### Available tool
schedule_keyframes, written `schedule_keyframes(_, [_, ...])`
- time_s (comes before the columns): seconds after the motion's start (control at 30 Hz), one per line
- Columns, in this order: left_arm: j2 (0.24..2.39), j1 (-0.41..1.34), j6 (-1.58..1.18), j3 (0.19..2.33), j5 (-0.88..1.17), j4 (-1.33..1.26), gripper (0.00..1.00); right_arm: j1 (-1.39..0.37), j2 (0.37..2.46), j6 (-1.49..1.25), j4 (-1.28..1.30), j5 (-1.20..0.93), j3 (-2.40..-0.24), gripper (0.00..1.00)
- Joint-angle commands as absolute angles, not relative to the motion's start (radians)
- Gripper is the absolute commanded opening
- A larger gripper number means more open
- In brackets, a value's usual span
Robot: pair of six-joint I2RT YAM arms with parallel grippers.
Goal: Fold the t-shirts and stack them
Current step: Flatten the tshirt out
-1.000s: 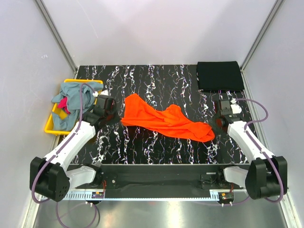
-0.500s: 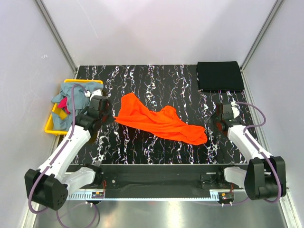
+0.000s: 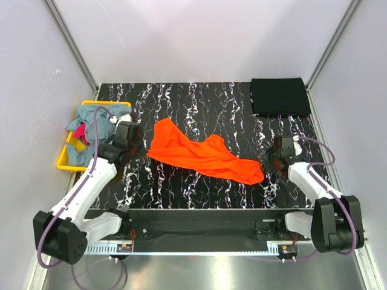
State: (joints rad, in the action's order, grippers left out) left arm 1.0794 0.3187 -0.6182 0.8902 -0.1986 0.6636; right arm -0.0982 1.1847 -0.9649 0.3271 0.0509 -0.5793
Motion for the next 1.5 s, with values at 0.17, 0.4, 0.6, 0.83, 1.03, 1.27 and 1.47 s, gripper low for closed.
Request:
schedule_keyframes(0.17, [1.081, 0.313, -0.614, 0.897, -0.167, 0.623, 0.00, -0.097, 1.200, -1.023, 0.229, 0.009, -0.560, 0.46])
schedule_keyframes(0.4, [1.085, 0.313, -0.618, 0.896, -0.150, 0.612, 0.00, -0.095, 1.203, -1.020, 0.198, 0.014, -0.552, 0.12])
schedule_keyframes(0.6, [1.083, 0.313, -0.621, 0.926, -0.114, 0.580, 0.00, -0.095, 1.065, -0.960, 0.256, 0.077, -0.633, 0.00])
schedule_keyframes(0.83, [1.120, 0.313, -0.618, 1.369, -0.086, 0.615, 0.00, -0.095, 0.925, -0.824, 0.541, 0.302, -1.062, 0.00])
schedule_keyframes(1.03, [1.108, 0.314, -0.638, 1.604, -0.080, 0.663, 0.00, -0.095, 0.902, -0.753, 0.707, 0.377, -1.385, 0.00])
schedule_keyframes(1.27, [0.970, 0.314, -0.652, 1.502, -0.032, 0.684, 0.00, -0.095, 0.813, -0.709, 0.876, 0.370, -1.483, 0.00])
schedule_keyframes(1.47, [0.828, 0.313, -0.715, 1.460, 0.058, 0.686, 0.00, -0.095, 0.689, -0.732, 0.991, 0.288, -1.549, 0.00])
